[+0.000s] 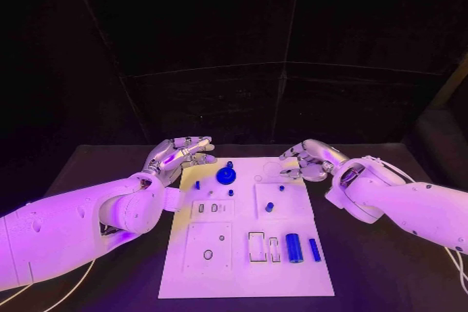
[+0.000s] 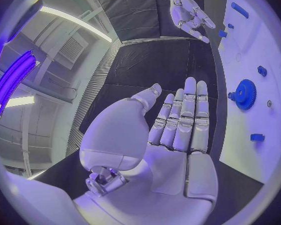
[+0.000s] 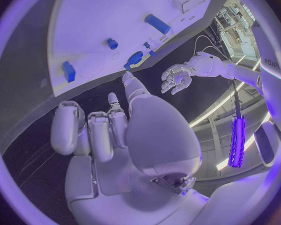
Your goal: Assemble the parts on the task board
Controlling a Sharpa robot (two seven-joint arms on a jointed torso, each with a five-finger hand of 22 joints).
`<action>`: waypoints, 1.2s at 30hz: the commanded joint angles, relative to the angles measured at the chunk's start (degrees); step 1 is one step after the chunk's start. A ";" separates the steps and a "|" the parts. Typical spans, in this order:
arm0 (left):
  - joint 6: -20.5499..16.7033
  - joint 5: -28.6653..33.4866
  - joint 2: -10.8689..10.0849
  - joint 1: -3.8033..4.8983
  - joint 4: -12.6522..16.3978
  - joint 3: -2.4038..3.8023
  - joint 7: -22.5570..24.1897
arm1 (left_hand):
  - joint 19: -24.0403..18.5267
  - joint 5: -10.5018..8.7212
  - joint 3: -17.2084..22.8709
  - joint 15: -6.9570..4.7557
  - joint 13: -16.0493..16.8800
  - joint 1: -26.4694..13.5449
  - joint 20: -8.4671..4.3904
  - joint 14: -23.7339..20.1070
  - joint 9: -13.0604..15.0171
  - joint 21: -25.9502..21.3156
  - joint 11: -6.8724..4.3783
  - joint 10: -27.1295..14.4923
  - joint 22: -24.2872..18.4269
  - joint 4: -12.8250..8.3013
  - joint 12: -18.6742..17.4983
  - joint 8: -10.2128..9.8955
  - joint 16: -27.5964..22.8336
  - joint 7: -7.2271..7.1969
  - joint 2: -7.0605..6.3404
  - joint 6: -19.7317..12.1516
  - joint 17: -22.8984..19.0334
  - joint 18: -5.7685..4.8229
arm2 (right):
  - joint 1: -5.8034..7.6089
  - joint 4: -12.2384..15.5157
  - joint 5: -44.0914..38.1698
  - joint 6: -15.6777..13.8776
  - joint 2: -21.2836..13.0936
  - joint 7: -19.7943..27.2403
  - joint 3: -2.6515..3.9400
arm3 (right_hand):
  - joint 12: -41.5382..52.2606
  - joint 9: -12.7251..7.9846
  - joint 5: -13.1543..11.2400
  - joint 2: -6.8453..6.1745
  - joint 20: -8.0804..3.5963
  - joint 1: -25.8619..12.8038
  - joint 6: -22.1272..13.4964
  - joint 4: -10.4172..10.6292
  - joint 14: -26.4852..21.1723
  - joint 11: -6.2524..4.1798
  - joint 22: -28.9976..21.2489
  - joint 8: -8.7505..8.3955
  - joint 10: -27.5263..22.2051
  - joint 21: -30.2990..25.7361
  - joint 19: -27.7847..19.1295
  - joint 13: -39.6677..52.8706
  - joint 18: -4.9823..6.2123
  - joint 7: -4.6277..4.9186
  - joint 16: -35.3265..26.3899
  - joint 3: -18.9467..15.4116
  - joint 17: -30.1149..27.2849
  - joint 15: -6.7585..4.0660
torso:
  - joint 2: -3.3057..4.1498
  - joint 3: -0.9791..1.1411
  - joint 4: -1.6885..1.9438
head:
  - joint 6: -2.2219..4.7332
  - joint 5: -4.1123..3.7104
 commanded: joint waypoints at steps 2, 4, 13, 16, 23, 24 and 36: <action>1.65 -0.26 0.43 0.00 -0.31 0.00 0.44 | -0.13 0.10 0.74 0.00 -0.04 -0.67 0.09 -0.15 0.11 -0.27 -0.17 0.61 -0.07 -0.05 0.35 0.53 -0.41 0.44 0.00 0.79 0.15 0.75 | 0.20 -2.31 8.70 4.74 -1.31 8.25 0.03 | -0.16 -0.09 0.04 -0.16 -0.17 0.75 0.44 -0.82 4.21 0.08 -0.13 0.16 -0.46 -0.31 -0.46 3.05 -0.04 0.02 -0.21 -0.03 6.76 -0.51 | -0.08 0.43 -0.65 | 0.28 -0.68; 1.75 -0.26 0.64 -0.06 -0.52 0.00 0.45 | -0.12 0.10 0.91 -0.02 -0.04 -0.73 0.08 -0.14 0.11 -0.27 -0.20 0.72 -0.08 -0.11 0.39 0.59 -0.44 0.42 -0.04 0.88 0.19 0.75 | 0.20 -4.04 8.45 5.16 -1.38 8.70 0.02 | -0.23 -0.15 0.13 -0.28 -0.17 0.86 0.24 -1.15 4.23 0.12 -0.17 0.01 -0.52 -0.35 -0.47 2.98 -0.03 0.08 -0.20 -0.08 6.80 -0.50 | -0.03 0.58 -0.57 | 0.29 -0.77; 2.04 -0.26 1.17 -0.38 -1.12 -0.02 0.40 | -0.12 0.09 1.10 -0.04 -0.04 -0.81 0.06 -0.12 0.10 -0.26 -0.23 0.84 -0.08 -0.17 0.44 0.65 -0.47 0.40 -0.09 0.98 0.24 0.75 | 0.18 -9.49 6.11 6.17 0.37 8.34 0.02 | -0.63 -0.38 0.16 -0.07 -0.01 0.49 -2.08 -2.03 4.24 0.44 -0.43 -1.20 -0.91 -0.52 -0.55 2.54 0.00 0.44 -0.24 -0.40 6.79 -0.26 | 0.06 0.69 -0.21 | 0.06 -0.92; 2.08 -0.26 1.31 -0.49 -1.33 -0.03 0.37 | -0.12 0.09 1.10 -0.04 -0.04 -0.81 0.06 -0.12 0.10 -0.26 -0.23 0.84 -0.08 -0.17 0.44 0.65 -0.47 0.40 -0.09 0.98 0.24 0.75 | 0.17 -10.71 5.25 6.80 1.15 8.10 0.02 | -0.62 -0.37 0.15 -0.03 -0.01 0.47 -2.19 -2.07 4.25 0.45 -0.49 -1.24 -0.90 -0.55 -0.58 2.56 0.01 0.46 -0.24 -0.41 6.81 -0.25 | 0.11 0.81 -0.15 | 0.00 -0.98; 2.13 -0.26 1.54 -0.63 -1.66 -0.04 0.38 | -0.12 0.09 1.19 -0.05 -0.04 -0.85 0.05 -0.11 0.10 -0.26 -0.24 0.89 -0.08 -0.21 0.46 0.68 -0.49 0.41 -0.12 1.01 0.26 0.75 | 0.08 -12.60 3.53 8.09 2.54 7.75 0.02 | -0.50 -0.28 0.30 0.25 0.01 0.69 -2.14 -2.44 4.29 0.46 -0.44 -1.13 -0.81 -0.54 -0.54 2.69 0.01 0.47 -0.16 -0.26 7.00 -0.23 | 0.12 0.81 -0.22 | -0.24 -1.14; 2.13 -0.26 1.56 -0.64 -1.68 -0.04 0.39 | -0.12 0.09 1.19 -0.05 -0.04 -0.85 0.05 -0.11 0.10 -0.26 -0.24 0.89 -0.08 -0.21 0.46 0.68 -0.49 0.41 -0.12 1.01 0.26 0.75 | 0.06 -12.78 3.30 8.24 2.67 7.68 0.02 | -0.48 -0.27 0.31 0.27 0.01 0.71 -2.13 -2.46 4.29 0.46 -0.43 -1.12 -0.80 -0.54 -0.54 2.72 0.01 0.47 -0.15 -0.25 7.01 -0.23 | 0.11 0.81 -0.26 | -0.31 -1.12; 2.13 -0.26 1.63 -0.67 -1.60 -0.04 0.42 | -0.12 0.09 1.25 -0.05 -0.05 -0.87 0.05 -0.11 0.09 -0.26 -0.24 0.91 -0.09 -0.24 0.46 0.68 -0.51 0.42 -0.15 1.02 0.28 0.75 | -0.26 -14.13 1.80 9.20 3.69 6.92 0.01 | -0.27 -0.03 0.45 1.01 -0.02 0.78 -1.02 -3.26 4.34 0.45 -0.31 -0.39 -0.66 -0.50 -0.44 2.93 -0.01 0.45 -0.09 0.07 7.18 -0.22 | 0.07 0.76 -0.15 | -0.50 -1.45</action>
